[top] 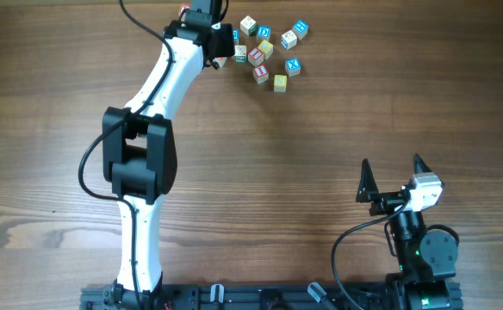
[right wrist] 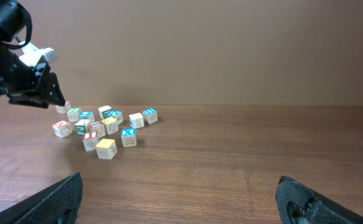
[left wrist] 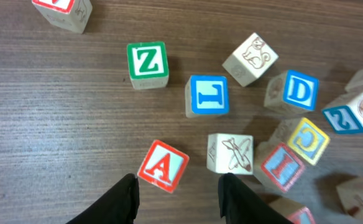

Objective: Form a circle
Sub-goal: 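Lower the left gripper and grasp the red-bordered A block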

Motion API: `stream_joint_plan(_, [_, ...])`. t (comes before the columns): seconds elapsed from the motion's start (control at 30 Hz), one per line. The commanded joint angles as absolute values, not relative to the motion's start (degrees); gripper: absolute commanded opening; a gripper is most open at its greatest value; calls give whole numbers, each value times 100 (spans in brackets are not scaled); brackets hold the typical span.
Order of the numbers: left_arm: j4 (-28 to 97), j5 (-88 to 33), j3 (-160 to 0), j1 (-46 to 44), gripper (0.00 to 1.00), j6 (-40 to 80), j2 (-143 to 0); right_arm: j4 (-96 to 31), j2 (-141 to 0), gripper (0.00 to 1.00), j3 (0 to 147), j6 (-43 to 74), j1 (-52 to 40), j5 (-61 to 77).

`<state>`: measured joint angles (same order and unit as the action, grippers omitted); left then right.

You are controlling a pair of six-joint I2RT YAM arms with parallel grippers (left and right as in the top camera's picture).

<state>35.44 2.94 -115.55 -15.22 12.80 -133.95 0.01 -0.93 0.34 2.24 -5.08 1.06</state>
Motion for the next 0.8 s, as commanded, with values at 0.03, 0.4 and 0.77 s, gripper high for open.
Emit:
stream_joint_plan(0.03, [2926,591,-11124,-1522,49,1282,-13504,27,-54,100,27,189,-484,152])
stream_joint_plan(0.4, [2008,589,-10294,-1522,54,1284,-13576,27,-54,100,27,189,-484,154])
stream_joint_plan(0.77, [1820,591,-10294,-1522,52,1282,-13771,27,-54,100,27,191,-484,154])
